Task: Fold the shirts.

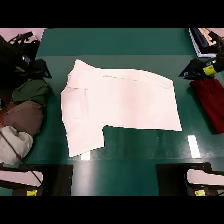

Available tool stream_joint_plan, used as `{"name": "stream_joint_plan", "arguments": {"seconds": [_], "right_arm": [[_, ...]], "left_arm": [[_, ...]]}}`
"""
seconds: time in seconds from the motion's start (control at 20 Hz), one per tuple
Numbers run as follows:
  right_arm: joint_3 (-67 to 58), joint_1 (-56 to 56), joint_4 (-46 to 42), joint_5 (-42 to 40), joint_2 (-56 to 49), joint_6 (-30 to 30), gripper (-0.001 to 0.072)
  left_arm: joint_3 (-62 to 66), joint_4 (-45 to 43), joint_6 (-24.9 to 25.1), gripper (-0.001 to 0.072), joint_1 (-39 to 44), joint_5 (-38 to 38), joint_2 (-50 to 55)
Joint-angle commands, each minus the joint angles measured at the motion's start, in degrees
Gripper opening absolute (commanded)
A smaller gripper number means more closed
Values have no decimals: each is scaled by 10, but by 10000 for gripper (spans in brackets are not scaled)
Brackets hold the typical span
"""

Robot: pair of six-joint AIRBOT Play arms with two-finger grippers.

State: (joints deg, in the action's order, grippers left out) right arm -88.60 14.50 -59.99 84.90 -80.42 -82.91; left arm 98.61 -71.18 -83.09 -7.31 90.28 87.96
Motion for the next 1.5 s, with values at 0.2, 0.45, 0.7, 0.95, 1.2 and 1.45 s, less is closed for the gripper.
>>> {"name": "stream_joint_plan", "arguments": {"seconds": [0.2, 0.45, 0.7, 0.95, 1.2, 1.45], "right_arm": [[68, 1, 7, -26, 57, 9, 363], [68, 1, 35, -26, 58, 9, 363], [68, 1, 35, -22, 58, 9, 363], [68, 1, 35, -17, 58, 9, 363], [69, 1, 24, 15, 57, 12, 363], [197, 22, -63, 32, 91, 29, 363]], "left_arm": [[-475, 19, -2, 498, -11, -220, -254], [-636, 111, -4, 498, -11, -326, -294], [-658, 132, 1, 497, -11, -383, -288], [-658, 191, 39, 497, -10, -393, -243], [-658, 210, 41, 27, -10, -411, -231], [-591, 201, 94, 24, -10, -339, -243]]}}
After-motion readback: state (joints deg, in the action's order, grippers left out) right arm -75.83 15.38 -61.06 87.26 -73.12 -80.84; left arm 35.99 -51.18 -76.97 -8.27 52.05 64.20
